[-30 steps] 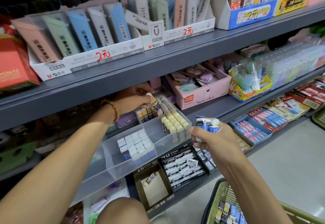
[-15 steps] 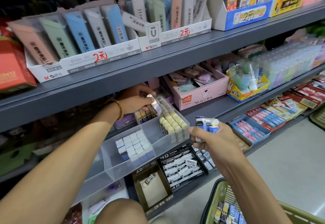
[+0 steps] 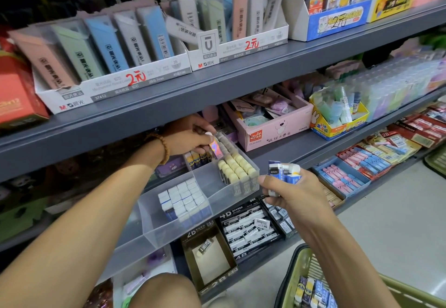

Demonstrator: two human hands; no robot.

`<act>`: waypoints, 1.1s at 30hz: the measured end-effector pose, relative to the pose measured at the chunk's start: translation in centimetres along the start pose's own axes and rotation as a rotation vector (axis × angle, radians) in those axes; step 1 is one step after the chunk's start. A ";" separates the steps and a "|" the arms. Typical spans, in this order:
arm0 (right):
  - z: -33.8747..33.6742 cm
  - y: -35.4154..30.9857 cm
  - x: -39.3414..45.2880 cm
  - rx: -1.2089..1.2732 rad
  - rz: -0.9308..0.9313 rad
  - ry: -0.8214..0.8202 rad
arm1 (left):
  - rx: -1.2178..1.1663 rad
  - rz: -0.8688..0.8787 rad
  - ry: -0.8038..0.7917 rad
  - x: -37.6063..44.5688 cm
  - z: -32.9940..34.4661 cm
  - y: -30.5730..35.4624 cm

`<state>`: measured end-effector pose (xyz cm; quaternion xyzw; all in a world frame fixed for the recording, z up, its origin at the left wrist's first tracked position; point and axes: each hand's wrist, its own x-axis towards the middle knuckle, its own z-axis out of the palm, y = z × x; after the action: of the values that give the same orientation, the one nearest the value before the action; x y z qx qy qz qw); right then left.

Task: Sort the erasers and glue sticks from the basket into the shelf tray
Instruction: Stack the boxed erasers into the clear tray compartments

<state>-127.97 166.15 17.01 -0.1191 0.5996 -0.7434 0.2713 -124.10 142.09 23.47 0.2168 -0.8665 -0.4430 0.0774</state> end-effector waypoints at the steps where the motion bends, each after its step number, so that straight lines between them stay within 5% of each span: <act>1: 0.0 0.0 0.0 -0.001 -0.002 0.000 | -0.001 -0.002 0.003 0.1 0.0 0.0; 20: -0.5 0.4 0.1 0.008 0.012 0.038 | -0.070 -0.018 -0.041 -0.8 -1.6 -0.2; 33: -0.7 0.6 0.2 -0.011 0.030 0.046 | 0.128 0.059 -0.177 -0.3 -0.5 -1.1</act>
<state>-128.37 166.53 16.27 -0.0946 0.6116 -0.7385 0.2677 -123.34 141.27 22.90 0.1554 -0.9025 -0.4018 -0.0005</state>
